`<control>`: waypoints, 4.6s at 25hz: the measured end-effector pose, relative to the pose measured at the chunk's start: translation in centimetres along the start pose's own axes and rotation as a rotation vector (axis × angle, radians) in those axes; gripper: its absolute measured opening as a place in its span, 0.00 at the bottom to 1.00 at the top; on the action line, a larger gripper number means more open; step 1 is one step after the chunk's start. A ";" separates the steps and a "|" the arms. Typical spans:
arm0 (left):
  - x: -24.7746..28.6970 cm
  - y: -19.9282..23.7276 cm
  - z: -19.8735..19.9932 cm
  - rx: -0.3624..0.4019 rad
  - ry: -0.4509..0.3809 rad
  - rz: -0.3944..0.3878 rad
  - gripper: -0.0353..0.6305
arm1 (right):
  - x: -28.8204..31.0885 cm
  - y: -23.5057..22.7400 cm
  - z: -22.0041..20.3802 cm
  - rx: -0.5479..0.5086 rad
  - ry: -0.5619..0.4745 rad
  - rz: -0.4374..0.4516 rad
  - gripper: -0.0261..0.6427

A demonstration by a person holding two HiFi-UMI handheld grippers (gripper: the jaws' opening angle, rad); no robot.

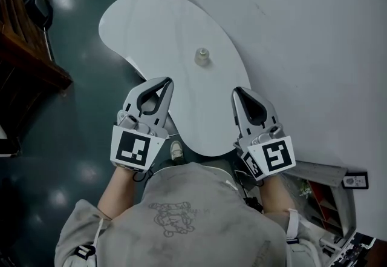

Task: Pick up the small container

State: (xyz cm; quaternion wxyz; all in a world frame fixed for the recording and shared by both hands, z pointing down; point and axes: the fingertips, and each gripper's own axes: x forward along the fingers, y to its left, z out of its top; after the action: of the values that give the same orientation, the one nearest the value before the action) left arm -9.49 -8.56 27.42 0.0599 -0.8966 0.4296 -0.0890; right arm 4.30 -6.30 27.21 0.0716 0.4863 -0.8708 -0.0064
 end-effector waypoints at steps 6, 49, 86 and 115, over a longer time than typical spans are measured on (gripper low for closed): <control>2.4 0.4 -0.3 0.000 0.018 0.011 0.08 | 1.4 -2.1 -0.2 0.019 -0.012 0.017 0.09; 18.1 6.1 -7.2 0.023 0.058 0.169 0.08 | 23.8 -11.8 -11.4 0.070 -0.024 0.173 0.49; 24.5 4.9 -27.9 -0.154 0.230 0.131 0.08 | 34.2 -12.0 -38.6 0.125 0.380 0.164 0.54; 21.1 7.2 -18.9 -0.071 0.165 0.144 0.08 | 29.0 -10.2 -23.6 0.026 0.319 0.151 0.54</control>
State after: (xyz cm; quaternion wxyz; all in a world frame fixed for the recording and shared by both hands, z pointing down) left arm -6.01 -30.13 46.81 -0.0012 -0.8547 0.4992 -0.1429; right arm 1.09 -34.88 53.21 0.2031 0.4150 -0.8825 0.0875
